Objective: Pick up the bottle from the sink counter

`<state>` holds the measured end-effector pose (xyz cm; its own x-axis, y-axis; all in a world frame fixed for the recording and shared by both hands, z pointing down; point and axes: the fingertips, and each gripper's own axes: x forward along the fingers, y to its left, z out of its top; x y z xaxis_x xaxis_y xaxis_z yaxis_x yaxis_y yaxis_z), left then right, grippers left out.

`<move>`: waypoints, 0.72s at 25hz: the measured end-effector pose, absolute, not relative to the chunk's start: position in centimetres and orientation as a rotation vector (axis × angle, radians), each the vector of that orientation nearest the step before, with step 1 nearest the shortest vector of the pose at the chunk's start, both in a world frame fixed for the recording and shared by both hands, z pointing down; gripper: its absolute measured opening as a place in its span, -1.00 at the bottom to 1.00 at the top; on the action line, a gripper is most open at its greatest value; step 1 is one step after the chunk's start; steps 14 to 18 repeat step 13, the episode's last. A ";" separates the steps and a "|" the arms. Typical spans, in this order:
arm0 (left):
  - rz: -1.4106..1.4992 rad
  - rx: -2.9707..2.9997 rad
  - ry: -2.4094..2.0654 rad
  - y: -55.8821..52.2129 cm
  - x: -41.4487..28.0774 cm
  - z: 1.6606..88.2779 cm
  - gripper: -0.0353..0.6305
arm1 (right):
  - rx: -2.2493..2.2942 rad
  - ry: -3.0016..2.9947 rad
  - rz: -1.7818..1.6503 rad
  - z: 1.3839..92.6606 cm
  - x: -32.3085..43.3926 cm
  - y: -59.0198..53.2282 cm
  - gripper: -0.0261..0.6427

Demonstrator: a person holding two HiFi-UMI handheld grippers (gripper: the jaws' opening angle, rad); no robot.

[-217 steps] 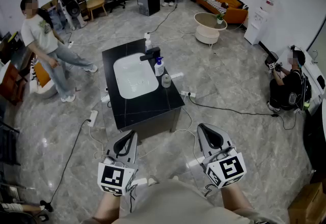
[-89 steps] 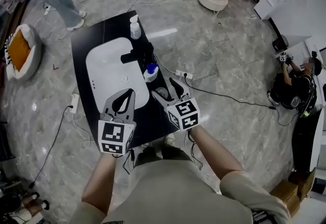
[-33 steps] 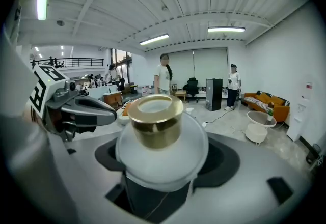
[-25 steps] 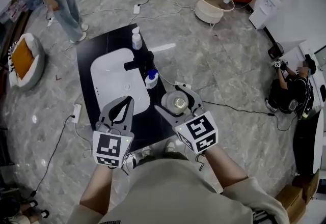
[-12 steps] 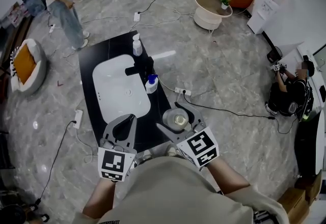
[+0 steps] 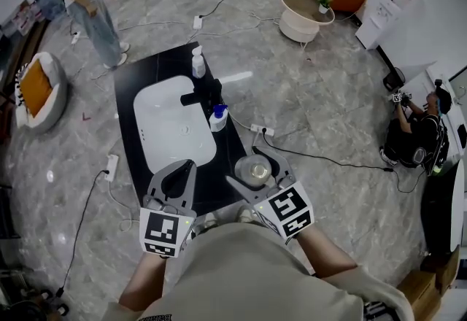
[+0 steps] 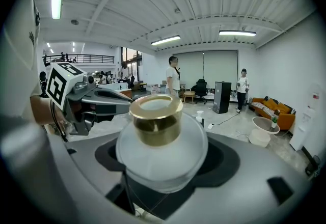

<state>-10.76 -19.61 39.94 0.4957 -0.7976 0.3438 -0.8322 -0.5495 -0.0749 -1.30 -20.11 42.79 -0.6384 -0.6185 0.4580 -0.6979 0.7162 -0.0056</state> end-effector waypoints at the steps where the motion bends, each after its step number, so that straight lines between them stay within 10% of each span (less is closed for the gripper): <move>1: 0.524 2.628 -1.437 -19.6 -10.8 40.0 -0.87 | 1.015 -2.495 0.250 42.7 -1.3 -20.2 0.06; 18: 0.512 2.618 -1.441 -19.9 -10.7 39.8 -0.87 | 1.000 -2.492 0.206 42.1 -1.1 -20.9 0.06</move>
